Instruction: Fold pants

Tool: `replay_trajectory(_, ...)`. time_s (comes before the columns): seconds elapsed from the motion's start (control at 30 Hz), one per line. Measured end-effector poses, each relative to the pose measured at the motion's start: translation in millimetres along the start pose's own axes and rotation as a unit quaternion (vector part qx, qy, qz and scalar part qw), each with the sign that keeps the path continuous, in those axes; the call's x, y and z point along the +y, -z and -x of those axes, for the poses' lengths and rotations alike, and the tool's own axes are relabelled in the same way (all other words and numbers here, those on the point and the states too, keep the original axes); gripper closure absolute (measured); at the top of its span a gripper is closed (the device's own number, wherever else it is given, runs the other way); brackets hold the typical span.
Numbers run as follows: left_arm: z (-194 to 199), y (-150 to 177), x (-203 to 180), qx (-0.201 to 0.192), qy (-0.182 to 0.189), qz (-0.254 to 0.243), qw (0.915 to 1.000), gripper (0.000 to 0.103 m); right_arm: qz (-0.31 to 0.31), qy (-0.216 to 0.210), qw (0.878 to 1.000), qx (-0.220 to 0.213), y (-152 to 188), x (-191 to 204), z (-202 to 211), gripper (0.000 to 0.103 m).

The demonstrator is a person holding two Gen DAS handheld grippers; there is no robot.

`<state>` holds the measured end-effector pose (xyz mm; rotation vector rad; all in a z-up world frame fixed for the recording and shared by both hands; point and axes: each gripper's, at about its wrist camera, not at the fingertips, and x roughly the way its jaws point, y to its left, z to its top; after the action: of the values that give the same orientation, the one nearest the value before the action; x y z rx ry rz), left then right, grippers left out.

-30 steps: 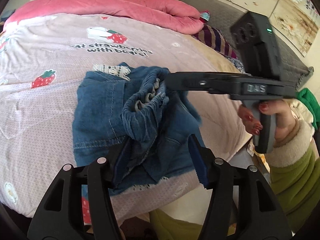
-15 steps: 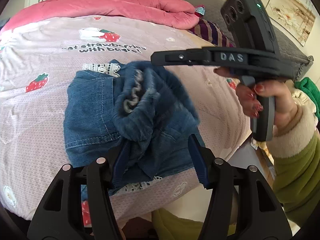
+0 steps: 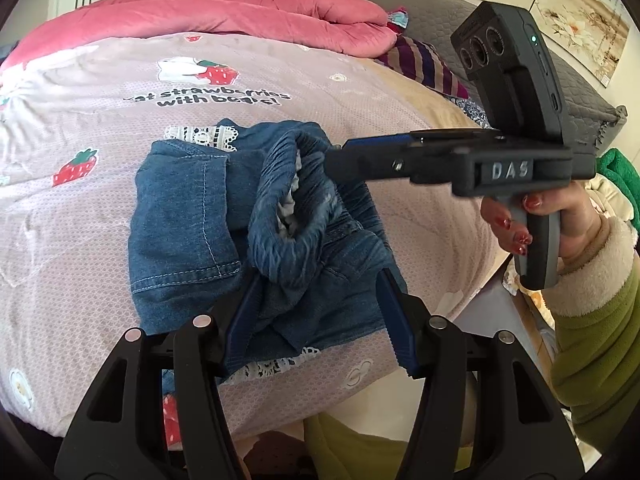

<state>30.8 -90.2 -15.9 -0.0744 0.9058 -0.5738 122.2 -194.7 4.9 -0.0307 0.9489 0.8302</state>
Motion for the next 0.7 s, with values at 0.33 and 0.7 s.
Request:
replay_trajectory(0.33, -1, 2, -8, 0.001, 0.003, -0.01, 0.9999, 0.054, -0.007, 0.022, 1.0, 0.004, 3, -8, -12, 0.077)
replay_trajectory(0.7, 6, 7, -12, 0.013, 0.038, -0.013, 0.9991, 0.041, -0.052, 0.052, 0.997, -0.032, 21, -14, 21, 0.053)
